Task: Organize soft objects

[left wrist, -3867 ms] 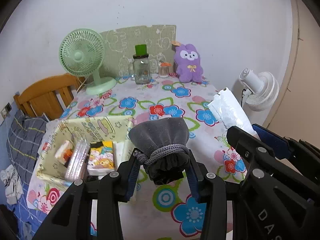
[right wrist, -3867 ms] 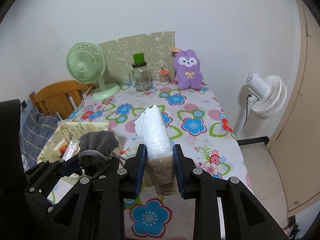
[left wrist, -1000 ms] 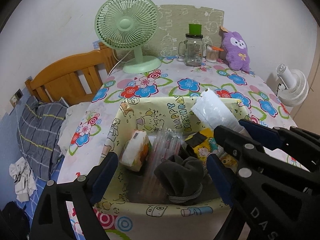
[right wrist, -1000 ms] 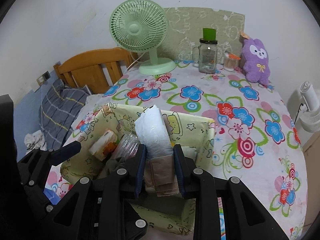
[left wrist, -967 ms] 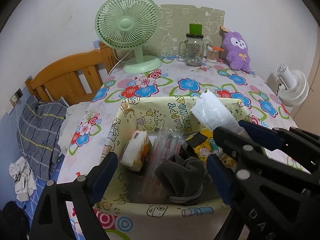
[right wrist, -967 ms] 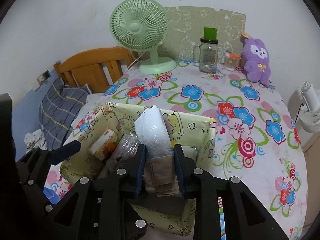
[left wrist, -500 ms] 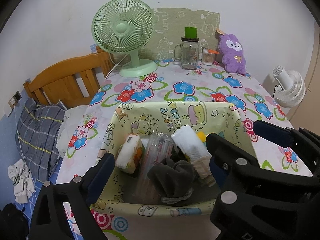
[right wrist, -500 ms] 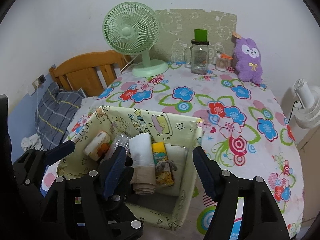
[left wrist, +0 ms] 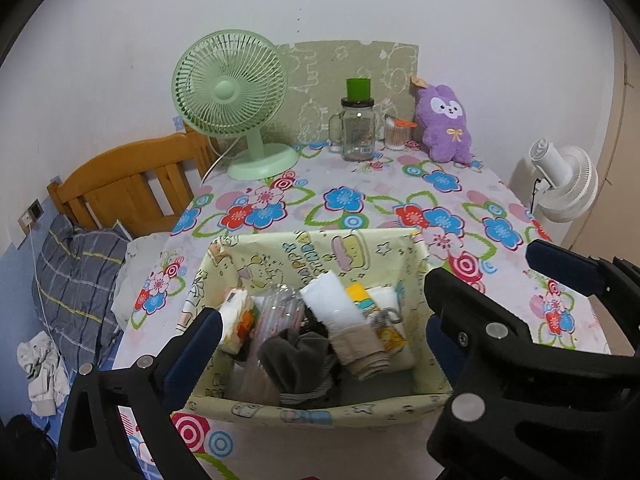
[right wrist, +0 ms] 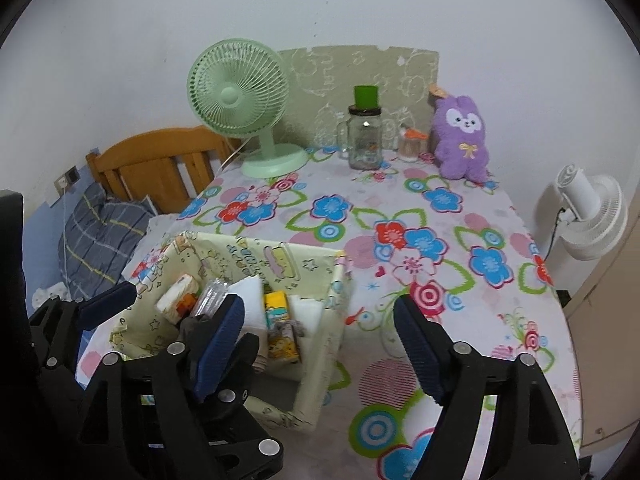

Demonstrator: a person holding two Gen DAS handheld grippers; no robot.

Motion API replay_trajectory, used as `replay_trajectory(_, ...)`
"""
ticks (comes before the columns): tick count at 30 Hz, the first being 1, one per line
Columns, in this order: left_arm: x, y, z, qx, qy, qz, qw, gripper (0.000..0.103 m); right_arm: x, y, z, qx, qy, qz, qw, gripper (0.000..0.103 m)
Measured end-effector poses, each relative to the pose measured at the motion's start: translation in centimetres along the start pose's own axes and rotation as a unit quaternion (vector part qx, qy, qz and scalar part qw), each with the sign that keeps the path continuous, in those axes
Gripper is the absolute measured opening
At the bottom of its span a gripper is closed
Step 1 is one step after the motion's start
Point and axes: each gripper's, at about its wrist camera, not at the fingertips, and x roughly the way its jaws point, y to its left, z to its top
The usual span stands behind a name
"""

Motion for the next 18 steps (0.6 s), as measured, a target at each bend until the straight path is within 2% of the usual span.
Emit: replay_trajectory(18, -4.9, -3.2, 0.8, 0.010, -0.053, -0.014, 0.9985, 0.103, -7.2, -3.7, -0.7, 0.021, -0.070, -0.040, 0.997, 0.088)
